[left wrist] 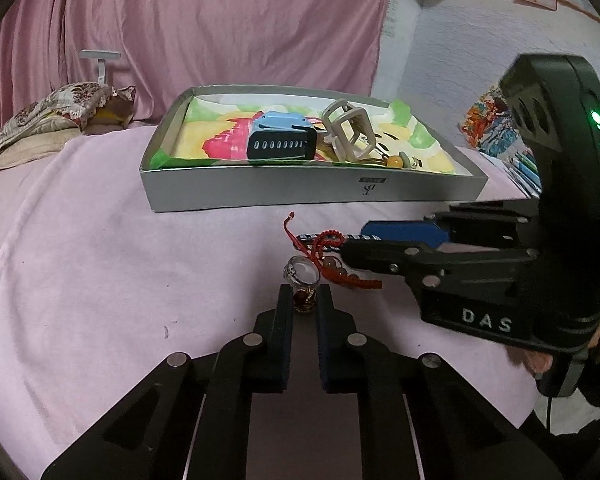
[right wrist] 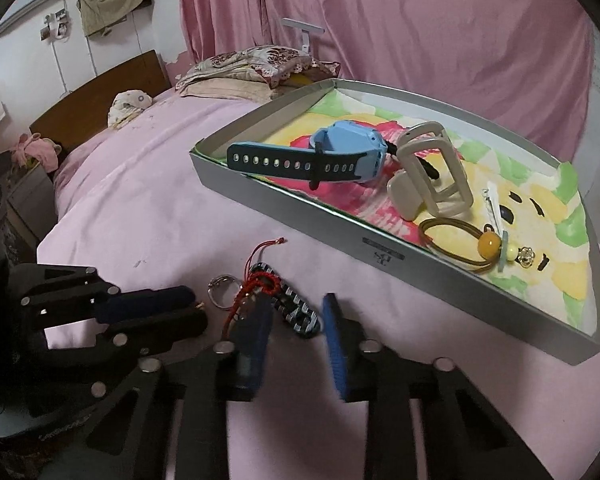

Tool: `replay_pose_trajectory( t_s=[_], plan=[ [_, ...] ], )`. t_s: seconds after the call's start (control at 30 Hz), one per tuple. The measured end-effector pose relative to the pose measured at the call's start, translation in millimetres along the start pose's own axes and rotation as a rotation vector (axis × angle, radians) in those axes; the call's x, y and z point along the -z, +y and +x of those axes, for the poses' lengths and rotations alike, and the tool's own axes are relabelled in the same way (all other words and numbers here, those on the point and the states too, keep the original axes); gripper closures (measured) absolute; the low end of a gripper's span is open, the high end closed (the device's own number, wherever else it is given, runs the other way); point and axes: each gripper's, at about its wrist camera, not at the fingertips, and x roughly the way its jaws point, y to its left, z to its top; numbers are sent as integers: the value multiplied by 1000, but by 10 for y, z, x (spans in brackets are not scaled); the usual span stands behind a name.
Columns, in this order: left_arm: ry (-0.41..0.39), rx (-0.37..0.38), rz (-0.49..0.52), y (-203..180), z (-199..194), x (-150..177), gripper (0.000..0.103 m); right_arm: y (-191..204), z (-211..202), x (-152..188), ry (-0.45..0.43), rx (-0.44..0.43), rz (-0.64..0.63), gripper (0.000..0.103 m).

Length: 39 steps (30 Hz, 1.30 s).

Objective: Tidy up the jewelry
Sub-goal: 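Grasp the small gold charm with the left gripper while the right gripper grasps the black-and-white beaded bracelet, then carry both items over the gray tray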

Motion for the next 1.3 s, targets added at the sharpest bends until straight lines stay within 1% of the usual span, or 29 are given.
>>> replay_pose_trajectory(
  t_s=[0.03,0.1,0.43,0.63,0.73,0.87,1.0,1.1,1.3],
  plan=[
    [0,-2,-2,-5,8,-6,95,-2,-13,11,-1,1,3,83],
    [0,-6,-4,-20,11,-5,95,-14,-46,38,-2,-1,12,88],
    [-4,-30,-16,-72,7,13,95,-5,-214,256,-31,23,120,88],
    [-15,-11,-42,-111,-47,82,95,-12,-324,388,-60,25,192,88],
    [-33,-4,-51,-155,-82,101,95,-23,-402,489,-86,24,231,88],
    [-78,0,-49,-238,-129,71,95,-85,-511,579,-144,32,278,88],
    [-144,0,-51,-291,-198,-21,95,-166,-675,583,-234,50,319,88],
    [-192,0,-58,-315,-242,-157,95,-244,-808,532,-302,76,338,88],
    [-277,-5,-39,-402,-286,-507,95,-423,-951,340,-380,109,364,88]
  ],
)
